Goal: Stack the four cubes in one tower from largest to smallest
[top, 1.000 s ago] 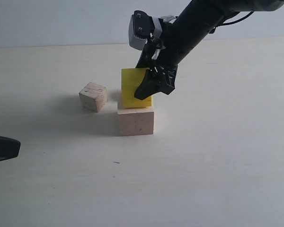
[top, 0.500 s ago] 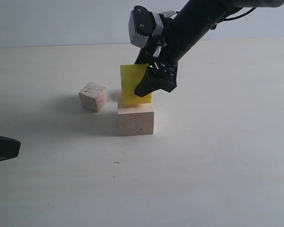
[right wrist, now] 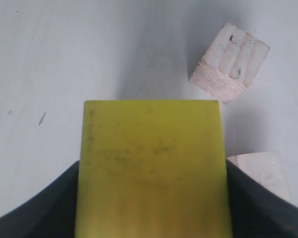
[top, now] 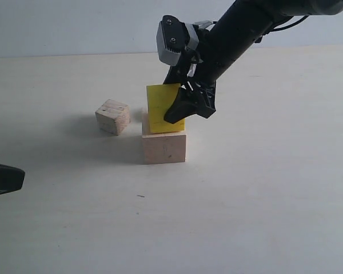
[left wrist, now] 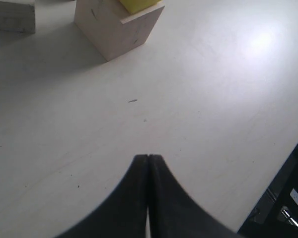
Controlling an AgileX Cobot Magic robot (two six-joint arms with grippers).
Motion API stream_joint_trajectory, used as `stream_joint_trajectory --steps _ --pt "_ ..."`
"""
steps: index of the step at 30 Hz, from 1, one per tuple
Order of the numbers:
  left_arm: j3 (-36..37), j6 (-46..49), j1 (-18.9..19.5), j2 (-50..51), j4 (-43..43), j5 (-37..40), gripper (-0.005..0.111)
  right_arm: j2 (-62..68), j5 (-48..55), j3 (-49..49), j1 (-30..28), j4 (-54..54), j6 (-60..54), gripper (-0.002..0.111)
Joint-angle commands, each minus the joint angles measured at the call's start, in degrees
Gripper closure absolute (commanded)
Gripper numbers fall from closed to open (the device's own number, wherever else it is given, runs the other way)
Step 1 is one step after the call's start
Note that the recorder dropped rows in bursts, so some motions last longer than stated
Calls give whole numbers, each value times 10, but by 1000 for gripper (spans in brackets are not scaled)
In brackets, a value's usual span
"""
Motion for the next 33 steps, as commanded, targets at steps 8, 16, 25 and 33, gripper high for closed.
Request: stream_joint_trajectory --steps 8,16,25,33 --pt "-3 1 -3 1 -4 2 107 -6 -1 1 -1 25 -31 108" --pt "-3 1 -3 1 -4 2 107 -6 -1 1 -1 25 -33 108" --pt "-3 1 -3 1 -4 2 107 -6 2 1 -1 25 -30 107" --pt "-3 1 -3 1 -4 2 107 -6 0 1 -1 25 -30 64"
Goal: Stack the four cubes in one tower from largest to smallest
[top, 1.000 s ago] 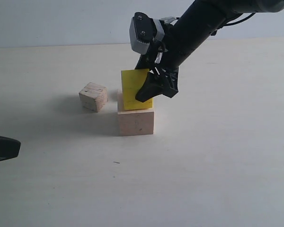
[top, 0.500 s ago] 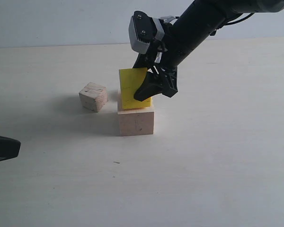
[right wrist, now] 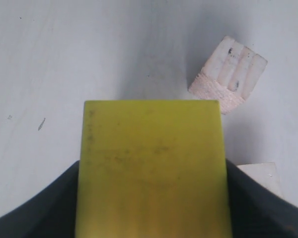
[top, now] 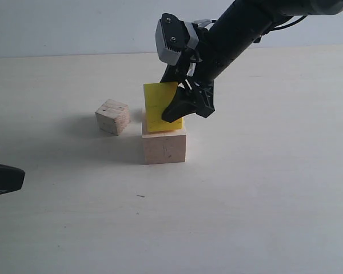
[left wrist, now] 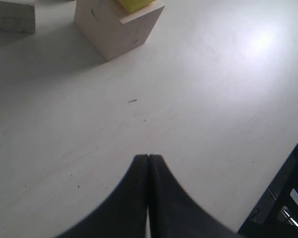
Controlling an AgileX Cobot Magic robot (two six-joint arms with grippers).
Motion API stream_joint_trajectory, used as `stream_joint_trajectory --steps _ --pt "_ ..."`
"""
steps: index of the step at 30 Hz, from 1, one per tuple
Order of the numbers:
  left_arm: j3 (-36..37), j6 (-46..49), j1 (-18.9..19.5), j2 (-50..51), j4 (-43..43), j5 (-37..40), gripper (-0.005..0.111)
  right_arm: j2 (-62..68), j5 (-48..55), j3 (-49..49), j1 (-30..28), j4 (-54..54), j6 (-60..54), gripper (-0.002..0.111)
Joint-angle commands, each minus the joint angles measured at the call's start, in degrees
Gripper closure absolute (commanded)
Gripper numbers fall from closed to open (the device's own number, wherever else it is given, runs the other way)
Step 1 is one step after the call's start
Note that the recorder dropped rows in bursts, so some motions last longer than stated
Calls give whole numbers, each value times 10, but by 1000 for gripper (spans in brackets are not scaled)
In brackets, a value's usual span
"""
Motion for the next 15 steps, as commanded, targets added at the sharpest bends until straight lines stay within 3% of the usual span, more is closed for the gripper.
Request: stream_joint_trajectory --steps 1,5,15 --pt "-3 1 -3 1 -4 2 107 -6 1 1 -1 11 0 58" --pt "-3 1 -3 1 -4 2 107 -6 -5 1 -1 13 9 46" --pt "-3 1 -3 1 -4 2 107 -6 -5 1 -1 13 9 46"
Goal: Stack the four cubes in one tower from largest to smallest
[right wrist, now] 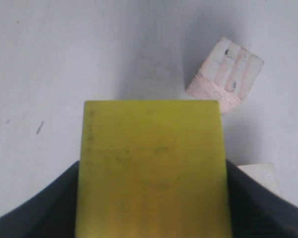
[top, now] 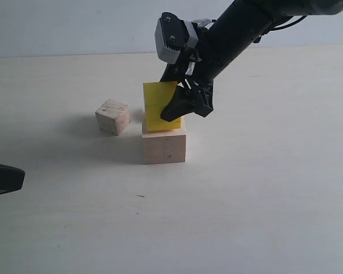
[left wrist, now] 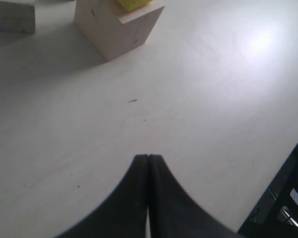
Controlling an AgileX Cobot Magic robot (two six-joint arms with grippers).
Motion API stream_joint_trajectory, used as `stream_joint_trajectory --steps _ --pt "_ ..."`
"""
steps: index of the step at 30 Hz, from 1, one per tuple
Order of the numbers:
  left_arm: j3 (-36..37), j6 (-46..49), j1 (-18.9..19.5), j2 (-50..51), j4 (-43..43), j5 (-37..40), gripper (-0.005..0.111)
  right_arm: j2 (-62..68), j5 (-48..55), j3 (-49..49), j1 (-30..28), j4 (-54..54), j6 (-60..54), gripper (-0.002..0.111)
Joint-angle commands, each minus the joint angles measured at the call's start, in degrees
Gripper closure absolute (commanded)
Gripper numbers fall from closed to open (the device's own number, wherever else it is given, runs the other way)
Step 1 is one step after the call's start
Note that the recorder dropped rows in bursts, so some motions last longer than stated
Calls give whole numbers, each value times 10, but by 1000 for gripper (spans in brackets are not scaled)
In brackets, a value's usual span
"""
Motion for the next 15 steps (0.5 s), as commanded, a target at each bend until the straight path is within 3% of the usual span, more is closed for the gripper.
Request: stream_joint_trajectory --steps 1,15 --pt "-3 1 -3 1 -4 2 107 -6 -3 1 -1 9 3 46" --pt "-3 1 -3 1 -4 2 107 -6 -3 1 -1 15 5 46"
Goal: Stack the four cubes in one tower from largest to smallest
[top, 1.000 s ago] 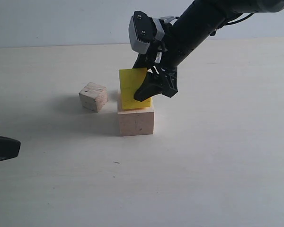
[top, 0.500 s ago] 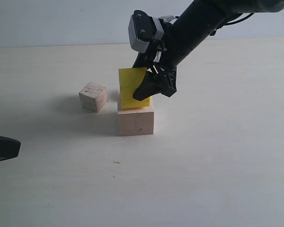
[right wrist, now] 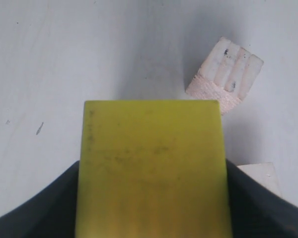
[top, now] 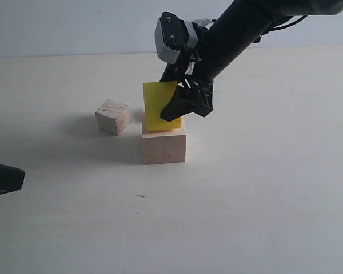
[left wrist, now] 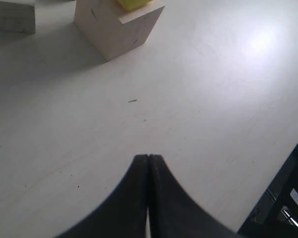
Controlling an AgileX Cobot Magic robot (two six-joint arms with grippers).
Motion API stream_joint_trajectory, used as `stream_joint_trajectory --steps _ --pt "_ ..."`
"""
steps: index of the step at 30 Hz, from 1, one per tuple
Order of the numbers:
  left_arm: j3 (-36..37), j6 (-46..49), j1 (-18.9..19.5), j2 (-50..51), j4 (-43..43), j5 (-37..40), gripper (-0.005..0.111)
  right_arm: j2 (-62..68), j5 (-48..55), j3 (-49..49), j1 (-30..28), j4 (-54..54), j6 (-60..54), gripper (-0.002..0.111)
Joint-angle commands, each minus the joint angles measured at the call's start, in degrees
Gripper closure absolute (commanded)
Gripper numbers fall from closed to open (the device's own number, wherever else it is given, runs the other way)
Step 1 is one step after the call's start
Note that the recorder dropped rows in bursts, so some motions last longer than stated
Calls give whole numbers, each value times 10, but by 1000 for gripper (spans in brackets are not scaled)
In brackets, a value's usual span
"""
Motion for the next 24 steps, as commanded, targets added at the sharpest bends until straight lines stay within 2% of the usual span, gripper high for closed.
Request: stream_joint_trajectory --steps 1,7,13,24 --pt "-3 1 -3 1 -4 2 107 -6 -2 1 -1 19 3 46" --pt "-3 1 -3 1 -4 2 107 -6 -9 1 -1 21 3 46" --pt "-3 1 -3 1 -4 2 107 -6 -10 1 -1 21 3 35" --pt "-3 1 -3 1 -4 2 107 -6 -10 1 -1 18 3 35"
